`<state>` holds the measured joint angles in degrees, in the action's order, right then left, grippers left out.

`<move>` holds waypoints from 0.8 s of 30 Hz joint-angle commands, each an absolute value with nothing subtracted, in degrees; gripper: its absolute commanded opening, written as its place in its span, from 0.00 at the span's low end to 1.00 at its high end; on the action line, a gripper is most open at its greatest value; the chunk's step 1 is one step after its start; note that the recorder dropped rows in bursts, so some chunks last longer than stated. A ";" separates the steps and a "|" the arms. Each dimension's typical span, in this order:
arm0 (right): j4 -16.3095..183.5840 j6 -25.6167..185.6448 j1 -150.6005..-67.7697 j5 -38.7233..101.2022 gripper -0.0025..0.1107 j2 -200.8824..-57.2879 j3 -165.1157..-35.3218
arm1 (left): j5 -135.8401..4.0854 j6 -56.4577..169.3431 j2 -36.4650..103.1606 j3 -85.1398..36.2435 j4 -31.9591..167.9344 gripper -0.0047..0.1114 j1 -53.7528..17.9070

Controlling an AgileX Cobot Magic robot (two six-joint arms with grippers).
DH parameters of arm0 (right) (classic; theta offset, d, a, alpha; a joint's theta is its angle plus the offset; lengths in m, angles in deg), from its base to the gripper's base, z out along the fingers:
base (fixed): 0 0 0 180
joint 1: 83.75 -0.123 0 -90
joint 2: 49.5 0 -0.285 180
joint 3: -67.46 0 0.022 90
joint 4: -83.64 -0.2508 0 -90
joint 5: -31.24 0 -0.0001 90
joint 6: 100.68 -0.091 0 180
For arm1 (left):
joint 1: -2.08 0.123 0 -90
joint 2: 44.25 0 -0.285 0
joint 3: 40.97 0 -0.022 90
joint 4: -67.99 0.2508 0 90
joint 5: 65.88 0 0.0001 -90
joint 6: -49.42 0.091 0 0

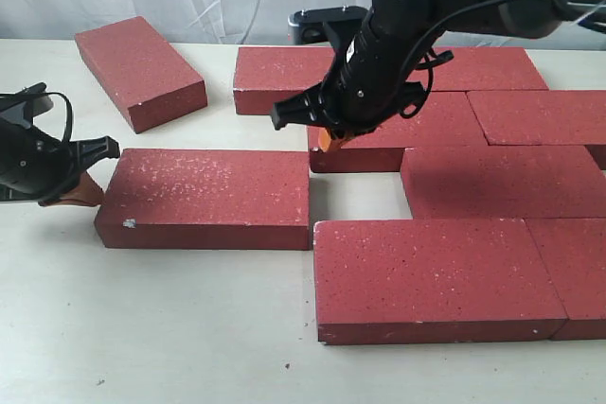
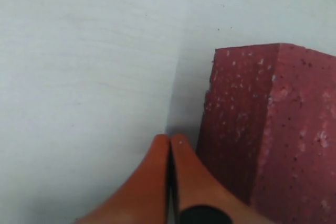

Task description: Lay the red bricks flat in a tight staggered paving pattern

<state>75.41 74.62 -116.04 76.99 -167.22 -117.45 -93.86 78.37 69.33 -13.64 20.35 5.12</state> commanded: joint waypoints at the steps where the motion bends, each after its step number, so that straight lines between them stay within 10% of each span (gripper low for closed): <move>1: 76.07 74.58 -115.79 77.40 0.02 -163.96 -117.36 | -94.91 78.55 69.27 -13.41 18.62 0.04 4.28; 24: 75.37 80.89 -126.03 88.54 0.02 -162.84 -117.28 | -93.33 78.55 69.27 -11.98 16.33 0.04 2.11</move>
